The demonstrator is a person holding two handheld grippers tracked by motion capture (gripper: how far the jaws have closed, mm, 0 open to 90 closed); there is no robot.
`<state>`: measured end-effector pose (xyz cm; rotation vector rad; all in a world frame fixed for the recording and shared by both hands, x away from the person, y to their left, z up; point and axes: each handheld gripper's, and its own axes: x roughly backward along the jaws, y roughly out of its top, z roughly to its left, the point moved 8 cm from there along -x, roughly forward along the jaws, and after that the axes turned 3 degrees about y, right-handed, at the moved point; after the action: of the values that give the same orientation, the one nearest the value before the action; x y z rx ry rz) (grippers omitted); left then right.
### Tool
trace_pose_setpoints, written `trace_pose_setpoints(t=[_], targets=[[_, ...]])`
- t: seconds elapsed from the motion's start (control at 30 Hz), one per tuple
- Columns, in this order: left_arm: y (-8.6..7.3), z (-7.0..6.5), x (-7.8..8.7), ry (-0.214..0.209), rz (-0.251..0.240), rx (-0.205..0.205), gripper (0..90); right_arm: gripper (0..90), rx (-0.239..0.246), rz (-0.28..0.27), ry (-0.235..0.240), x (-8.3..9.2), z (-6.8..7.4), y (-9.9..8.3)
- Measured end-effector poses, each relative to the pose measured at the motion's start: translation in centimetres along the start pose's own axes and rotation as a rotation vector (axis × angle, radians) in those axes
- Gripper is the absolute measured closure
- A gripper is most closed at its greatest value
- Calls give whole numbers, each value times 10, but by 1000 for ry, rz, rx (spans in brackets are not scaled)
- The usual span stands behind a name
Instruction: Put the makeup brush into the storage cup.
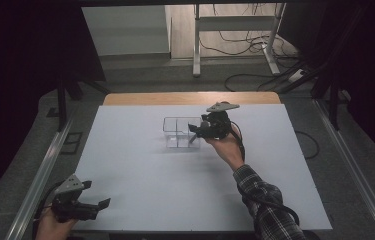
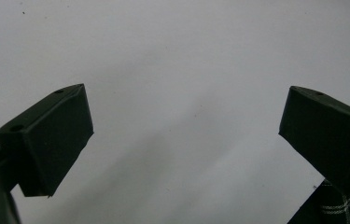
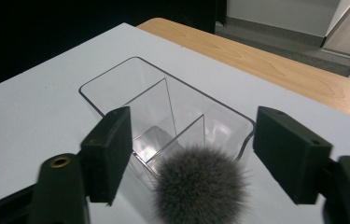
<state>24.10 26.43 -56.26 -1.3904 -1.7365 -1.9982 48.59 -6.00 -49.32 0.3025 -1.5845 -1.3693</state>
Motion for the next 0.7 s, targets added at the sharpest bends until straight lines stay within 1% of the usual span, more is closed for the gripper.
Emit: trace_pose_setpoints(t=[0.23,0.3,0.33,0.4,0.63,0.7], targets=[[0,0,0,0,1,-2,29,106,-3,17,-4,-1,3,-2],[0,0,0,0,0,-2,29,78,-5,18,-7,0,3,-3],[0,0,0,0,0,-2,29,63,-12,24,-1,0,3,-4],[0,0,0,0,-1,0,29,53,-28,37,-5,-1,3,-5],[0,0,0,0,-1,-1,29,24,-40,59,-7,1,5,-10],[0,0,0,-1,-2,0,29,18,-47,57,-5,1,5,-10]])
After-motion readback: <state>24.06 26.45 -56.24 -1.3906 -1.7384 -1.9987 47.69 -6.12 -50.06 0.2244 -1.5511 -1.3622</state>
